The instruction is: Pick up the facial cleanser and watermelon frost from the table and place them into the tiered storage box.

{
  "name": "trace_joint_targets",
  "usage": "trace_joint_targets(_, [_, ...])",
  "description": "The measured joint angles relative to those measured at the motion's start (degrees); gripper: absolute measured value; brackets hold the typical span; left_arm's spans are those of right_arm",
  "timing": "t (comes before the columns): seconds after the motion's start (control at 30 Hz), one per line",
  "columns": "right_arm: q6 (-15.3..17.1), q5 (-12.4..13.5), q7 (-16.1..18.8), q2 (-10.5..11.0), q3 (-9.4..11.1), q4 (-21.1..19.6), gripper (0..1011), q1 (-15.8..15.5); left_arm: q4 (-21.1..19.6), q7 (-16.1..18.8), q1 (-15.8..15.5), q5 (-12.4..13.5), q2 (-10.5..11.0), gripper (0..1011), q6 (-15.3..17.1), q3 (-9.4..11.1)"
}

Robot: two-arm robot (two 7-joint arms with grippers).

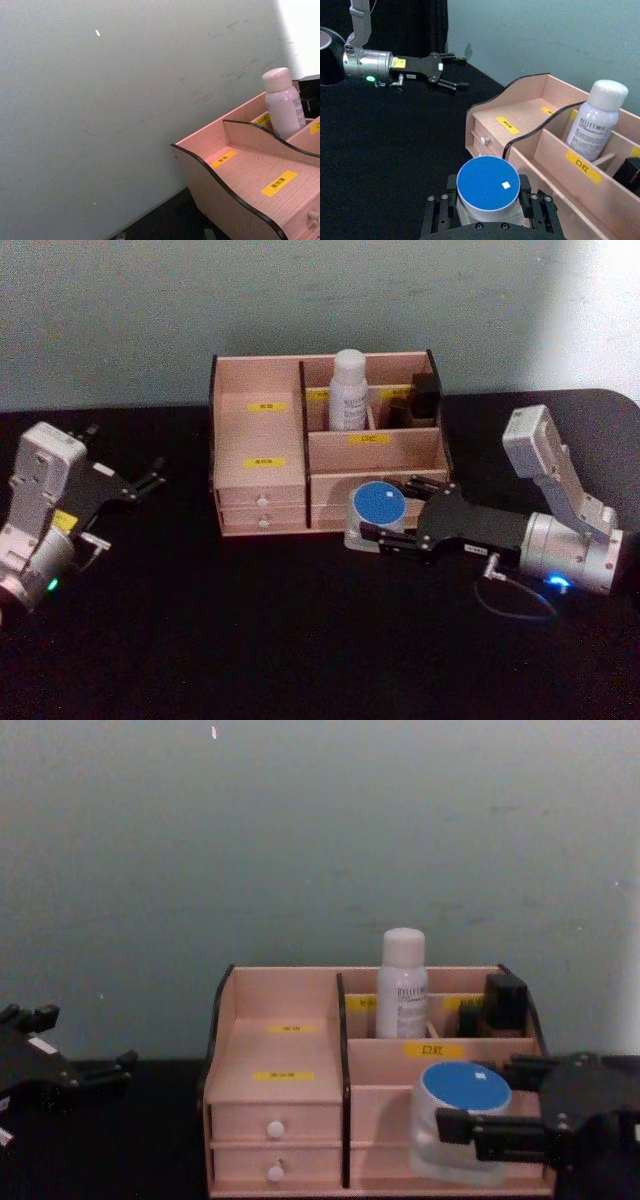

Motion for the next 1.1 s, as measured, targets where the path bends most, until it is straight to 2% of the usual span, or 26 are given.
trace_joint_targets(1.1, [-2.2, -0.6, 2.9, -5.7, -4.5, 7.4, 732, 8.9, 0.0, 0.0, 0.0, 0.0, 0.0, 1001, 0.0, 0.0])
